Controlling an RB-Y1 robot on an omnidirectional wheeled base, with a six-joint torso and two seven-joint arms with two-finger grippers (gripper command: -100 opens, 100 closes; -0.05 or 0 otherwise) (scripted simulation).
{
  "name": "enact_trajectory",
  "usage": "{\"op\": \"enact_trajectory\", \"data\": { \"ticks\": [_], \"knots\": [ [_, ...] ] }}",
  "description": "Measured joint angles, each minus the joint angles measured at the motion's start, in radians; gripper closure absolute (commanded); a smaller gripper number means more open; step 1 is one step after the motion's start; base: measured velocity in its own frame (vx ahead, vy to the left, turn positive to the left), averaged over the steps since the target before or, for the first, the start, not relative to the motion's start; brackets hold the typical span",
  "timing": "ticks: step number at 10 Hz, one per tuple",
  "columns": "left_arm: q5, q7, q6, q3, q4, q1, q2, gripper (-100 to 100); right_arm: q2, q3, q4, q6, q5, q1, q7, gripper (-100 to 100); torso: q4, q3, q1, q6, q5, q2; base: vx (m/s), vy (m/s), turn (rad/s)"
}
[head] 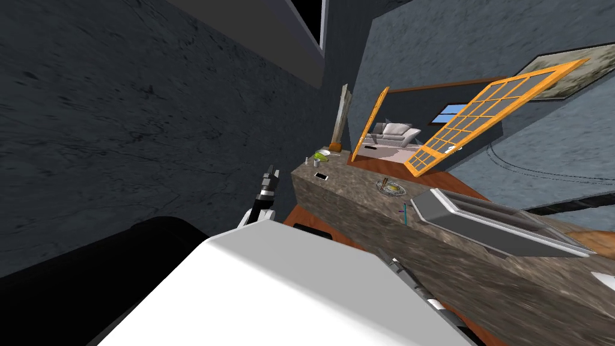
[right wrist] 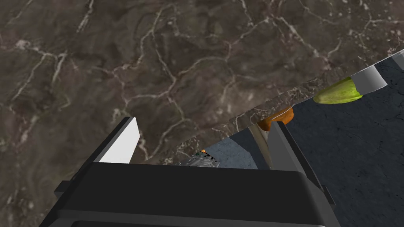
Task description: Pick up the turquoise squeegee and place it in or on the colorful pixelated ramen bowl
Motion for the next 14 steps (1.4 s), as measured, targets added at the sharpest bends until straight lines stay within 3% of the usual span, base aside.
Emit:
{"op": "enact_trajectory", "data": {
  "ticks": [1,3,7,8,11,14],
  "knots": [
    [0.0,0.0,0.0,0.0,0.0,0.0,0.0,0,-0.024,-0.002,-0.015,0.015,0.021,0.043,-0.013,-100,0.0,0.0,0.001,0.0,0.0,0.001,-0.009,0.048,0.08],
    [0.0,0.0,0.0,0.0,0.0,0.0,0.0,0,-0.049,0.002,0.035,0.007,0.033,0.023,-0.025,-100,0.0,0.0,-0.001,0.0,0.0,0.0,-0.001,0.033,0.086],
    [0.0,0.0,0.0,0.0,0.0,0.0,0.0,0,-0.145,-0.002,0.118,-0.006,0.077,0.05,-0.079,-100,0.0,0.0,0.0,0.0,0.0,-0.001,0.005,0.037,0.073],
    [0.0,0.0,0.0,0.0,0.0,0.0,0.0,0,-0.144,-0.002,0.136,-0.014,0.08,0.047,-0.08,-100,0.0,0.0,-0.001,0.0,0.0,-0.001,0.009,0.033,0.161],
    [0.0,0.0,0.0,0.0,0.0,0.0,0.0,0,-0.206,-0.007,0.195,-0.035,0.112,0.07,-0.11,-100,0.0,-0.001,0.0,0.0,0.0,-0.001,0.012,0.035,0.103],
    [0.0,0.0,0.0,0.0,0.0,0.0,0.0,0,-0.252,-0.007,0.286,-0.061,0.138,0.067,-0.137,-100,0.0,-0.001,-0.001,0.0,0.0,-0.002,0.023,0.03,0.119]
  ]
}}
